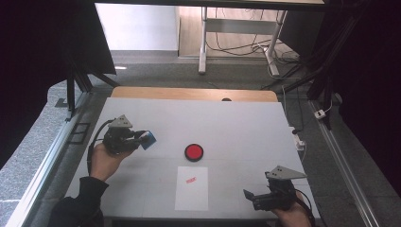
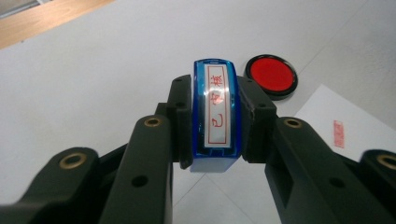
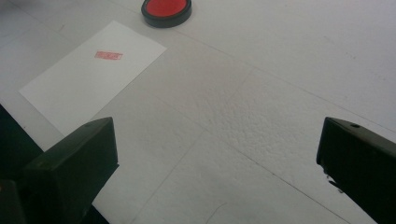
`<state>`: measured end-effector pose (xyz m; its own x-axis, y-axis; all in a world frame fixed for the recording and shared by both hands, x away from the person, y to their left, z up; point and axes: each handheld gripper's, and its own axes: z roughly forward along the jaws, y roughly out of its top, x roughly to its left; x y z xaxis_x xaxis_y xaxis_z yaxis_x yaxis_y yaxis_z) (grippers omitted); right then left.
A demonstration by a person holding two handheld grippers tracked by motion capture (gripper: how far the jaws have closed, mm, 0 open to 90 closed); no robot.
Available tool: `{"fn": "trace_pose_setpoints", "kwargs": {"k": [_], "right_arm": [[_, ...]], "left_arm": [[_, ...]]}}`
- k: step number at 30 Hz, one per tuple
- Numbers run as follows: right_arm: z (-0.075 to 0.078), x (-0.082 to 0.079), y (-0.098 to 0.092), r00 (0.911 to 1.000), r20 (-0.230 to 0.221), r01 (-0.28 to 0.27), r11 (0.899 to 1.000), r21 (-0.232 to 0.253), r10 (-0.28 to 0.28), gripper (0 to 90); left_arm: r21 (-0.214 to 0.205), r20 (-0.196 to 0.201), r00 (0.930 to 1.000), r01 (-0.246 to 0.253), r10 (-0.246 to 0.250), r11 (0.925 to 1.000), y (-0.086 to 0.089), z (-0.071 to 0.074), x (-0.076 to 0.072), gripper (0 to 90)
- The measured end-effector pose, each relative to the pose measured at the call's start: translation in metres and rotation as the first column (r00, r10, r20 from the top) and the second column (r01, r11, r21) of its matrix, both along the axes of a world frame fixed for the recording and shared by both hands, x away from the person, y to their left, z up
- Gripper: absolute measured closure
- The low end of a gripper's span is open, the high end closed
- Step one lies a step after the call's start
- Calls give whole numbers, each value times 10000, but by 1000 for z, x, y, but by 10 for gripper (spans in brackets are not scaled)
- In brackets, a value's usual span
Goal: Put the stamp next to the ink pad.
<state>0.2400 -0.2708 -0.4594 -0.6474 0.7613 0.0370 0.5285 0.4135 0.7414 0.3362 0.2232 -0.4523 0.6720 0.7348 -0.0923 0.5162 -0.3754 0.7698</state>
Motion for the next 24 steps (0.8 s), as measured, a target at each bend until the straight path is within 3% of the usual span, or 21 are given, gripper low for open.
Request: {"fn": "trace_pose_setpoints", "kwargs": {"k": [11, 24], "right_arm": [[0, -2, -2, 10000, 55, 19, 10000, -51, -19, 0], [0, -1, -1, 9999, -93, -132, 9998, -117, 131, 0]], "left_arm": [[320, -141, 9991, -389, 394, 9987, 2, -17, 7, 696], [521, -612, 9944, -827, 858, 9952, 11, -37, 13, 694]]}}
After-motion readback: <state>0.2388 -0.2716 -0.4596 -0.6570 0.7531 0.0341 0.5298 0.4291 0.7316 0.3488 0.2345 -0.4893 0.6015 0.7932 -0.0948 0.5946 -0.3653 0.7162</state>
